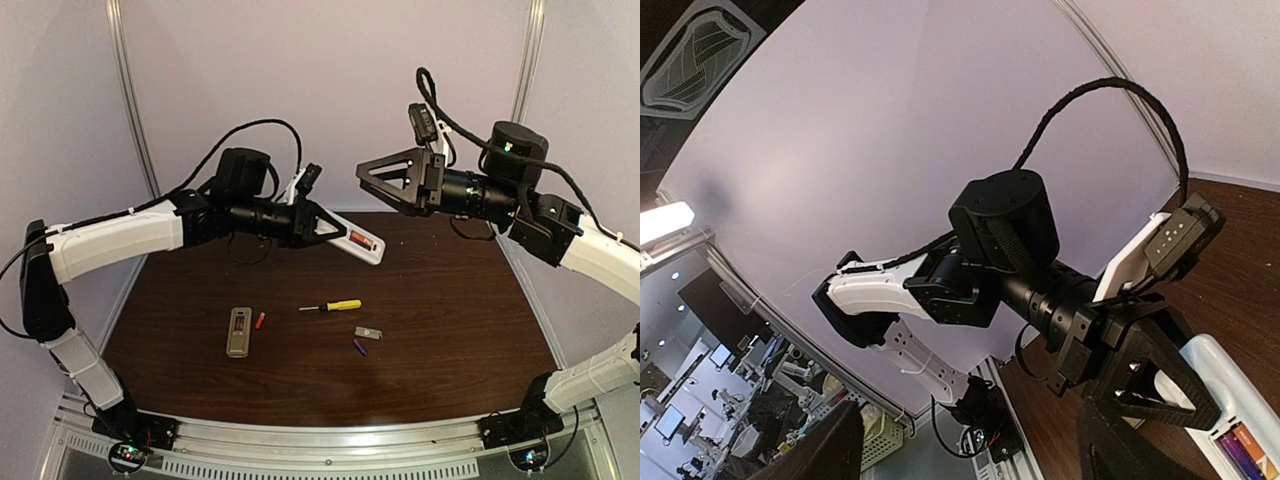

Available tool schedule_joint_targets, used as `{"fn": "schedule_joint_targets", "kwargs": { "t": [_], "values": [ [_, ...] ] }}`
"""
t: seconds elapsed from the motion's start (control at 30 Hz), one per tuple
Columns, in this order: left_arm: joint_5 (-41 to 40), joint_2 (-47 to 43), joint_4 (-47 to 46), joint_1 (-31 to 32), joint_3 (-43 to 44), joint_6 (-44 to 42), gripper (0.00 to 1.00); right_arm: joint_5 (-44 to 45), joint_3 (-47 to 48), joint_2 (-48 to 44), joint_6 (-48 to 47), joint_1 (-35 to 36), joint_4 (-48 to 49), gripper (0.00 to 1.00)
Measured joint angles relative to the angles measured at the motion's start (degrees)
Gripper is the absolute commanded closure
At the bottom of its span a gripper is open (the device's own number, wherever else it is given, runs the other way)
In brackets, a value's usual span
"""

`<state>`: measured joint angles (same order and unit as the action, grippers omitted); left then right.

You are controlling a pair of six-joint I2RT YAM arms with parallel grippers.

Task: Unload the batteries from the remote control
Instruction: Place the remote control without the battery cover at the center of the board.

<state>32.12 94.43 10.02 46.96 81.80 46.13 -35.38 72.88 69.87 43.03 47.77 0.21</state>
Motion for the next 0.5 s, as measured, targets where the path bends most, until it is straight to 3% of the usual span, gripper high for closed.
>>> {"fn": "schedule_joint_targets", "kwargs": {
  "t": [0.27,0.5],
  "values": [
    [0.00,-4.09,0.22,0.00,-5.62,0.02,1.00,3.98,0.31,-0.52,-3.50,0.00,-6.54,0.23],
    [-1.11,-6.71,0.66,0.15,-9.79,0.09,1.00,13.11,0.31,-3.93,-6.73,-0.02,-13.51,0.20]
  ]
}}
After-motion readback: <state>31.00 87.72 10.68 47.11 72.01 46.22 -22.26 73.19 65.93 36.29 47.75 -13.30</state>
